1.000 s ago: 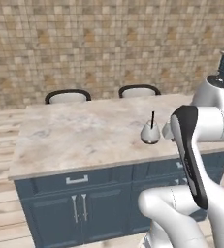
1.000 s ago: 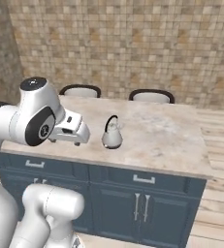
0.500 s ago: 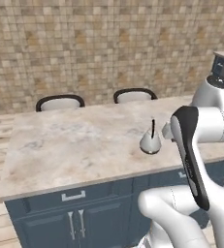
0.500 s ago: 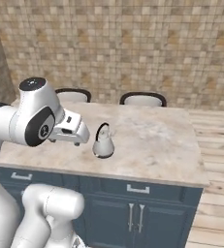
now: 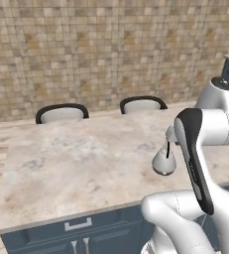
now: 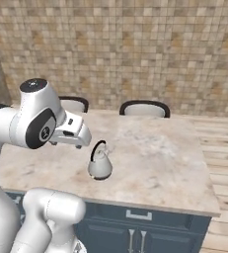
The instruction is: Pick the kettle and bowl and place them in the sink. Then turn on the water.
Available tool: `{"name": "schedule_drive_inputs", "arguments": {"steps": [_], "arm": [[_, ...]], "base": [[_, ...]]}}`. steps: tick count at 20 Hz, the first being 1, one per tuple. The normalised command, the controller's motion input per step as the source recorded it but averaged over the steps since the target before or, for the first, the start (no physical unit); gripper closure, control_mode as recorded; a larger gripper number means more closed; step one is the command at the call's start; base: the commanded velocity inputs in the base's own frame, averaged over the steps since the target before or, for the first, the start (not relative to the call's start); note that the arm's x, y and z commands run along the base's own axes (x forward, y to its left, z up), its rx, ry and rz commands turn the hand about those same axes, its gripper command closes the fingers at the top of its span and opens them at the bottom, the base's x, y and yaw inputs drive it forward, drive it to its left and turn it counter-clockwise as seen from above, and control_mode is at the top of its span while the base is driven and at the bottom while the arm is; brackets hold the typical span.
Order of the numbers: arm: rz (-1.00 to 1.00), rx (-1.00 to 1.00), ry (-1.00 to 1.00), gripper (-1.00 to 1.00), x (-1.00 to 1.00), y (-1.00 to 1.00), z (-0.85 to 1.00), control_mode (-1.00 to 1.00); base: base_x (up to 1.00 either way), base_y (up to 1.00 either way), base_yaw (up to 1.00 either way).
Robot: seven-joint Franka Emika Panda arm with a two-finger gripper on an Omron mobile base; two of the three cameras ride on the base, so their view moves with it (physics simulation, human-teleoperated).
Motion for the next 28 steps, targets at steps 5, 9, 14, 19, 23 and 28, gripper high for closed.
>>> {"name": "schedule_drive_inputs", "arguments": {"steps": [5,9,14,19,23,28], "arm": [[0.0,0.0,0.0,-1.0,0.0,0.0,0.0,1.0],[0.0,0.0,0.0,-1.0,0.0,0.0,0.0,1.0],[0.0,0.0,0.0,-1.0,0.09,0.0,-0.01,-1.0],[0.0,0.0,0.0,-1.0,0.52,0.0,-0.04,-1.0],[0.0,0.0,0.0,-1.0,0.51,0.0,-0.11,-1.0],[0.0,0.02,0.0,-1.0,0.26,-0.07,-0.23,-1.0]], "base": [[0.49,0.0,0.0],[0.33,0.0,0.0],[0.31,0.0,0.0],[0.0,0.0,0.0],[0.0,0.0,0.0],[0.0,0.0,0.0]]}}
